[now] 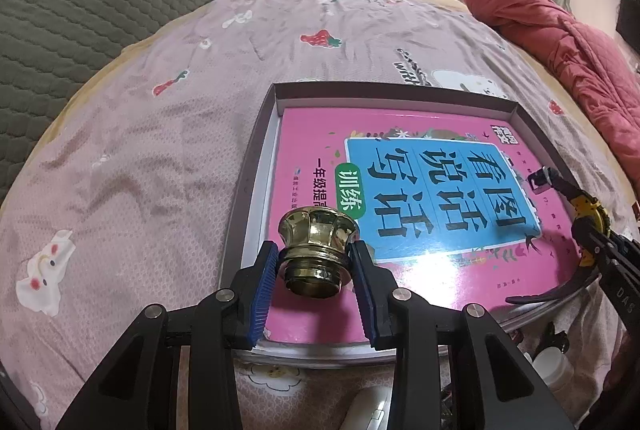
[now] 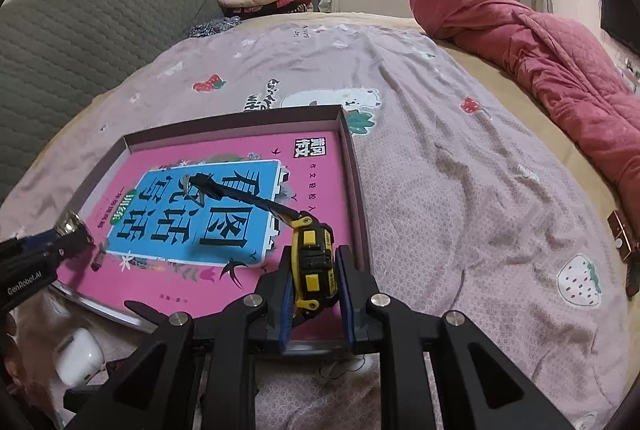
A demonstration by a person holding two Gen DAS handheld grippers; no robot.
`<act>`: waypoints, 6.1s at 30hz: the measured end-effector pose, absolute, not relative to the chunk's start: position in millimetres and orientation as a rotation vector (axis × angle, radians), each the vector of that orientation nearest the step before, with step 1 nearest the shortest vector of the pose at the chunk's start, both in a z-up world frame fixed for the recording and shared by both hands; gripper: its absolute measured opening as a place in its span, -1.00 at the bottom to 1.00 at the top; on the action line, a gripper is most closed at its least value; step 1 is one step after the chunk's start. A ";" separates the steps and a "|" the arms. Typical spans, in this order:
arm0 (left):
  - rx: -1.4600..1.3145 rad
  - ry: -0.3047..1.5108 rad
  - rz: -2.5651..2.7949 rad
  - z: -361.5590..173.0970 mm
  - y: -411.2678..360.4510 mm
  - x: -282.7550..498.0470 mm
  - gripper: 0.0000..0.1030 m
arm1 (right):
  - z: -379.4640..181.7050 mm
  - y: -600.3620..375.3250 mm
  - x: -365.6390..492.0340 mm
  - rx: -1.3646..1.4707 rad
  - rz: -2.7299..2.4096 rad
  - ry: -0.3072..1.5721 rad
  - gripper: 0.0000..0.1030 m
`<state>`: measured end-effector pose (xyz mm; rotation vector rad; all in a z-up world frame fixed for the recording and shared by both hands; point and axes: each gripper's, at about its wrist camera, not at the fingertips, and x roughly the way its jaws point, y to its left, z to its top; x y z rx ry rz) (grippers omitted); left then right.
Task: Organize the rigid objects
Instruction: 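Lower both items into the box and open both tools, then withdraw both tools from the box toward the remaining items, then grasp the white earbud case with the left tool while the right tool grasps the white pill bottle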
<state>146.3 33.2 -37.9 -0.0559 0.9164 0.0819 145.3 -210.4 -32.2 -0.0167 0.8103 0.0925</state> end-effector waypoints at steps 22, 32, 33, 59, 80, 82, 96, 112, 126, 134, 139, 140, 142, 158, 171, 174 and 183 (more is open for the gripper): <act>-0.133 0.934 0.033 -42.2 44.8 143.4 -0.25 | -29.1 -208.2 141.6 -0.035 0.096 0.788 -0.62; -0.147 0.928 0.013 -37.1 45.8 136.8 -0.10 | -27.6 -208.0 140.5 -0.035 0.097 0.779 -0.55; -0.147 0.926 0.011 -36.2 45.8 136.8 -0.07 | -27.4 -208.3 140.4 -0.036 0.096 0.777 -0.54; -0.146 0.825 0.047 -3.5 54.4 111.1 0.20 | -9.9 -212.3 126.6 -0.020 0.114 0.714 -0.28; -0.095 0.818 0.019 16.1 40.7 63.2 0.30 | 8.8 -201.2 83.1 -0.027 0.179 0.723 -0.07; -0.093 0.819 0.018 16.7 39.9 59.7 0.30 | 10.3 -199.7 78.6 -0.027 0.184 0.725 -0.05; -0.084 0.822 -0.002 20.4 34.0 40.0 0.30 | 16.5 -191.2 50.5 -0.035 0.210 0.746 0.01; -0.064 0.859 -0.025 16.1 31.4 14.3 0.31 | 27.2 -195.8 19.9 -0.022 0.224 0.764 0.01; -0.073 0.941 -0.046 -5.1 30.7 15.0 0.31 | 11.5 -192.2 17.9 -0.037 0.239 0.829 0.01; -0.055 0.967 -0.068 -13.4 22.8 17.0 0.31 | 2.5 -190.1 20.4 -0.043 0.246 0.864 0.01; -0.051 0.991 -0.079 -21.5 18.9 21.7 0.31 | -5.5 -188.4 22.6 -0.055 0.251 0.889 0.01; -0.051 0.993 -0.080 -22.4 18.6 22.0 0.31 | -6.7 -187.7 22.8 -0.058 0.252 0.890 0.01; -0.054 1.000 -0.085 -24.4 17.6 23.2 0.31 | -9.9 -186.3 23.9 -0.066 0.259 0.897 0.01; -0.062 1.049 -0.083 -41.0 15.5 43.0 0.31 | -26.1 -182.4 33.7 -0.096 0.287 0.925 0.01; -0.038 1.094 -0.066 -54.4 12.4 56.7 0.31 | -39.7 -180.3 45.9 -0.127 0.289 0.948 0.01; -0.031 1.097 -0.068 -56.3 10.9 57.9 0.31 | -43.4 -179.1 48.9 -0.132 0.291 0.954 0.01; -0.023 1.116 -0.079 -60.4 10.6 63.8 0.31 | -48.5 -177.0 54.1 -0.124 0.305 0.963 0.01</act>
